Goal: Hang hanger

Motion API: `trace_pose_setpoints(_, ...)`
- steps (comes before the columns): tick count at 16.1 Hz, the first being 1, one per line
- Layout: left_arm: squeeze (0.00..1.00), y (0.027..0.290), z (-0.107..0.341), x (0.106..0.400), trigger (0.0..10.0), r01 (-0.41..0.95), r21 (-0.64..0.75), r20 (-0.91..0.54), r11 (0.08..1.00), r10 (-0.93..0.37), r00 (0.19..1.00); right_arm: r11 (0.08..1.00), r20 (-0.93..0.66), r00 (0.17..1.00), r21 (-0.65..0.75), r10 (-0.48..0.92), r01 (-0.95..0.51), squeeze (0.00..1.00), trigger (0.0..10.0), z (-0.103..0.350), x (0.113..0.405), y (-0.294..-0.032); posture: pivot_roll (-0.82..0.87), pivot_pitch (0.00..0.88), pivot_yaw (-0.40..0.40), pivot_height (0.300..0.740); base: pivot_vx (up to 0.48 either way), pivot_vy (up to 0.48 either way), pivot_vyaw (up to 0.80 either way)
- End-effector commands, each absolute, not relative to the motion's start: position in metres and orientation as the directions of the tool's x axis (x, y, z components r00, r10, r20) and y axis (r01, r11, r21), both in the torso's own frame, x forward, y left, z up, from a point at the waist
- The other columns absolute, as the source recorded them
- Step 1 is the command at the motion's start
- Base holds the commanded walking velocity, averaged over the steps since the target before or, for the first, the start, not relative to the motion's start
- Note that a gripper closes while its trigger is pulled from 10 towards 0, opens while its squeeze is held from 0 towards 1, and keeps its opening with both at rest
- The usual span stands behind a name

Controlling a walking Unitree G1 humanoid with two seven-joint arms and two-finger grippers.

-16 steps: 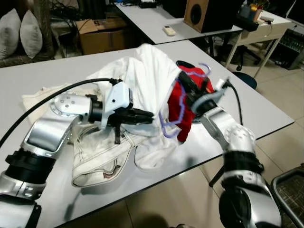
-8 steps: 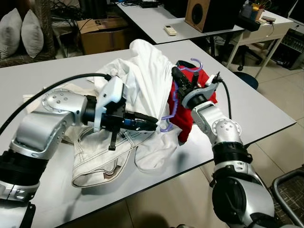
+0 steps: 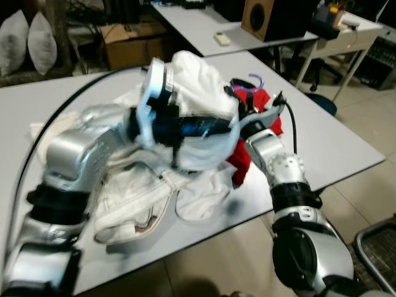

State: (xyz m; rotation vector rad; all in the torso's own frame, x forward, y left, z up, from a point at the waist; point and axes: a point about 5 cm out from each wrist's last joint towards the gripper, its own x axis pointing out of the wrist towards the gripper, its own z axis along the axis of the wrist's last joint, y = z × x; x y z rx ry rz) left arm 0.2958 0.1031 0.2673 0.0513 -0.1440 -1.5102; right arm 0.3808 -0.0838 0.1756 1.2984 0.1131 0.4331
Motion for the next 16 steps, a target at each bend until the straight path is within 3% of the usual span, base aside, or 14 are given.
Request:
trace_pose_setpoints(1, 0.00, 0.091, 0.278, 0.294, 0.0, 0.994, 0.108, 0.137, 0.018, -0.991, 0.003, 0.238, 0.179, 0.920, 0.932, 0.349, -0.272, 0.00, 10.0, 0.185, 0.383, -0.085, -0.16, 0.000, 0.002, 0.740, 0.000, 0.000, 0.00)
trace_pose_setpoints(3, 0.00, 0.076, 0.283, 0.295, 0.0, 0.999, 0.049, 0.224, -0.001, -0.975, -0.012, 0.269, 0.203, 0.916, 0.914, 0.346, -0.305, 0.00, 10.0, 0.189, 0.382, -0.085, -0.17, 0.000, 0.008, 0.740, 0.000, 0.000, 0.00)
trace_pose_setpoints(5, 0.00, 0.068, 0.277, 0.301, 0.1, 0.996, 0.052, 0.206, 0.071, -0.977, 0.058, 0.251, 0.203, 0.922, 0.923, 0.330, -0.293, 0.00, 10.0, 0.191, 0.383, -0.088, -0.17, 0.000, 0.017, 0.740, 0.000, 0.000, 0.00)
trace_pose_setpoints(6, 0.00, 0.067, 0.268, 0.309, 0.4, 0.982, 0.105, 0.126, 0.155, -0.982, 0.141, 0.248, 0.205, 0.914, 0.921, 0.350, -0.301, 0.00, 10.0, 0.192, 0.381, -0.088, -0.17, 0.000, 0.020, 0.740, 0.000, 0.000, 0.00)
trace_pose_setpoints(7, 0.00, 0.068, 0.254, 0.320, 1.5, 0.944, 0.208, 0.015, 0.257, -0.966, 0.260, 0.277, 0.208, 0.896, 0.902, 0.392, -0.331, 0.00, 10.0, 0.193, 0.375, -0.088, -0.17, 0.000, 0.018, 0.740, 0.000, 0.000, 0.00)
trace_pose_setpoints(8, 0.00, 0.070, 0.251, 0.324, 4.2, 0.919, 0.256, -0.018, 0.301, -0.949, 0.316, 0.289, 0.205, 0.885, 0.894, 0.418, -0.344, 0.00, 10.0, 0.192, 0.370, -0.089, -0.17, 0.000, 0.018, 0.740, 0.000, 0.000, 0.00)
trace_pose_setpoints(9, 0.00, 0.074, 0.249, 0.330, 9.2, 0.878, 0.312, -0.036, 0.362, -0.919, 0.392, 0.298, 0.209, 0.876, 0.885, 0.434, -0.358, 0.00, 10.0, 0.191, 0.361, -0.094, -0.18, 0.000, 0.019, 0.740, 0.000, 0.000, 0.00)
trace_pose_setpoints(10, 0.00, 0.076, 0.250, 0.332, 9.2, 0.863, 0.329, -0.036, 0.384, -0.908, 0.418, 0.297, 0.213, 0.876, 0.884, 0.432, -0.361, 0.00, 10.0, 0.191, 0.358, -0.098, -0.18, 0.000, 0.019, 0.740, 0.000, 0.000, 0.00)
trace_pose_setpoints(11, 0.00, 0.082, 0.258, 0.329, 10.0, 0.868, 0.299, 0.007, 0.396, -0.911, 0.413, 0.302, 0.211, 0.887, 0.886, 0.411, -0.351, 0.00, 10.0, 0.188, 0.349, -0.111, -0.19, 0.000, 0.019, 0.740, 0.000, 0.000, 0.00)
trace_pose_setpoints(13, 0.00, 0.085, 0.262, 0.323, 10.0, 0.891, 0.270, 0.028, 0.365, -0.928, 0.372, 0.309, 0.203, 0.896, 0.889, 0.395, -0.338, 0.00, 10.0, 0.185, 0.342, -0.122, -0.19, 0.000, 0.017, 0.740, 0.000, 0.000, 0.00)
trace_pose_setpoints(14, 1.00, 0.086, 0.260, 0.315, 10.0, 0.911, 0.236, 0.019, 0.338, -0.939, 0.344, 0.304, 0.184, 0.910, 0.902, 0.371, -0.307, 0.00, 10.0, 0.178, 0.336, -0.132, -0.18, 0.000, 0.013, 0.740, 0.000, 0.000, 0.00)
trace_pose_setpoints(16, 1.00, 0.088, 0.260, 0.313, 10.0, 0.911, 0.220, 0.022, 0.348, -0.936, 0.352, 0.308, 0.171, 0.916, 0.906, 0.364, -0.291, 0.00, 10.0, 0.173, 0.332, -0.137, -0.17, 0.000, 0.013, 0.740, 0.000, 0.000, 0.00)
